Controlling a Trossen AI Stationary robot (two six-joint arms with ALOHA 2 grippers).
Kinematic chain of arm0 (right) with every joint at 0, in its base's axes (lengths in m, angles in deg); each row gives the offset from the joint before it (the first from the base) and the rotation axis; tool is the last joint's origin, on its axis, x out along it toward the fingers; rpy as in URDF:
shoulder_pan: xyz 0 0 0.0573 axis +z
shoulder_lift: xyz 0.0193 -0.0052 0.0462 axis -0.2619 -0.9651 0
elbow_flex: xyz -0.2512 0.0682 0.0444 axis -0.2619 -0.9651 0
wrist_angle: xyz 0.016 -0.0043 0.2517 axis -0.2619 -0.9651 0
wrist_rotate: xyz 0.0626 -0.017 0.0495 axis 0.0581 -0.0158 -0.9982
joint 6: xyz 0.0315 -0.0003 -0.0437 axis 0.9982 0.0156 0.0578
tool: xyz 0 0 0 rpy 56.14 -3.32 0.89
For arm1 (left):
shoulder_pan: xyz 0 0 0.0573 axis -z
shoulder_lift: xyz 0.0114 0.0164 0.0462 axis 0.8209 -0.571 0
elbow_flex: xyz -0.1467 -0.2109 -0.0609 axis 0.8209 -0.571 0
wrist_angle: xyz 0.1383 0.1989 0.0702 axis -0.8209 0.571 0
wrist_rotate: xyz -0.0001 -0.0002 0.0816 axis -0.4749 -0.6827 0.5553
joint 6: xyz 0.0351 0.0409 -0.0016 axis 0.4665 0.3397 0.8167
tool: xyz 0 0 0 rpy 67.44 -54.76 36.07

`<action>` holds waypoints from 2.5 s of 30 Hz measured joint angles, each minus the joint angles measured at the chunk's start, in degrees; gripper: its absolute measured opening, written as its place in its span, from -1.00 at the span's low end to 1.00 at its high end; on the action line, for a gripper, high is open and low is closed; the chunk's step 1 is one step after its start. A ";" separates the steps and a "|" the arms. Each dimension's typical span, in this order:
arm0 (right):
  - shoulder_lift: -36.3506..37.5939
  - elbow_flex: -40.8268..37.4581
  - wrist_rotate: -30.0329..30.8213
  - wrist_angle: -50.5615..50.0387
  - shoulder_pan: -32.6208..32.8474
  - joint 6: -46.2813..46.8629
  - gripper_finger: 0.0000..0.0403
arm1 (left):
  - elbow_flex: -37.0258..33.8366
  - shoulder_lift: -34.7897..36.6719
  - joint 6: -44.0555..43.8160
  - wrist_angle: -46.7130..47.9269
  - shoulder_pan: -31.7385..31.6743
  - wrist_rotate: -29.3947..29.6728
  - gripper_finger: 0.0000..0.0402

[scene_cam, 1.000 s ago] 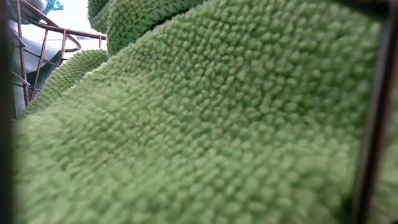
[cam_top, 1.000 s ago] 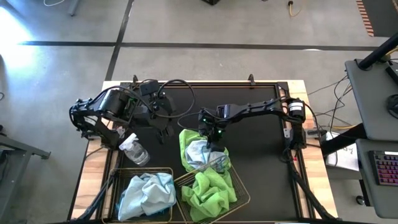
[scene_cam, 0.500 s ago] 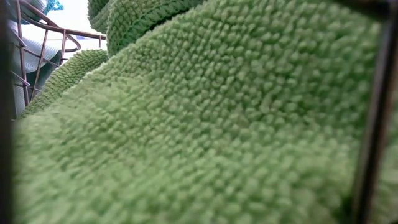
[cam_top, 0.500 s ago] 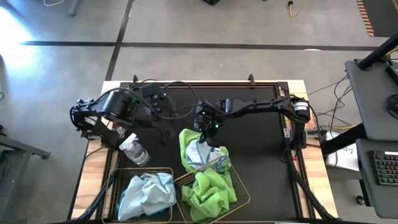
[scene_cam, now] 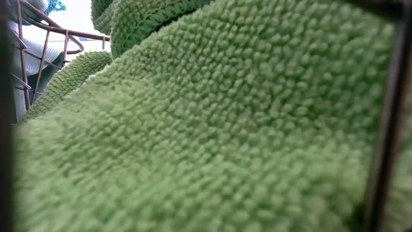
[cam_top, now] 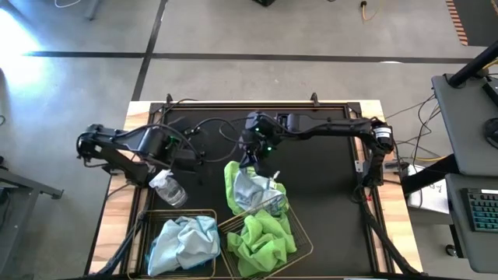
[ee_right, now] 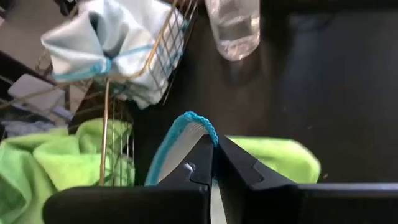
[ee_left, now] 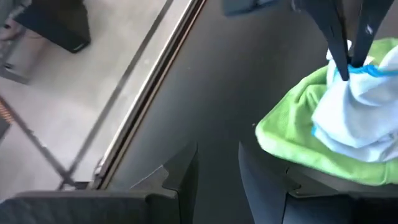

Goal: Sort microfiber towel by color & place in baskets
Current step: Put the blue towel into the left wire basket

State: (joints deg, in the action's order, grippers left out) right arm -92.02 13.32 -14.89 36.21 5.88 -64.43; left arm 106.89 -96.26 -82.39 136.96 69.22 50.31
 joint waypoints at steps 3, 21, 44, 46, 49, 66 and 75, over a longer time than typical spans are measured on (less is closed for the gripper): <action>0.02 2.61 0.09 0.03 -0.01 -0.02 -0.96 | -7.40 3.72 1.23 -8.46 0.00 -0.85 -0.50; -0.22 18.72 2.47 5.34 1.89 9.15 -0.96 | -32.12 19.23 2.61 -27.52 -0.02 3.58 -0.50; -0.57 19.53 15.20 6.01 4.31 5.21 -0.96 | -37.92 21.17 15.47 -54.98 0.11 -12.16 -0.50; -0.57 19.53 16.40 5.96 4.33 4.74 -0.96 | -37.92 21.17 15.51 -55.73 0.11 -13.07 -0.50; -0.57 19.53 21.09 6.03 4.39 2.12 -0.96 | -37.92 21.17 16.27 -56.83 0.11 -13.93 -0.50; -0.57 19.53 27.06 7.38 3.63 -1.65 -0.96 | -37.92 21.15 24.80 -58.27 0.11 -14.40 -0.50; -0.57 19.51 27.02 7.14 3.63 -3.96 -0.96 | -37.92 21.15 32.56 -58.98 -0.07 -14.38 -0.50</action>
State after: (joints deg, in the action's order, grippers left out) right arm -92.58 32.83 12.13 43.35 9.51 -68.38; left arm 68.97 -75.11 -49.82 77.99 69.15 35.93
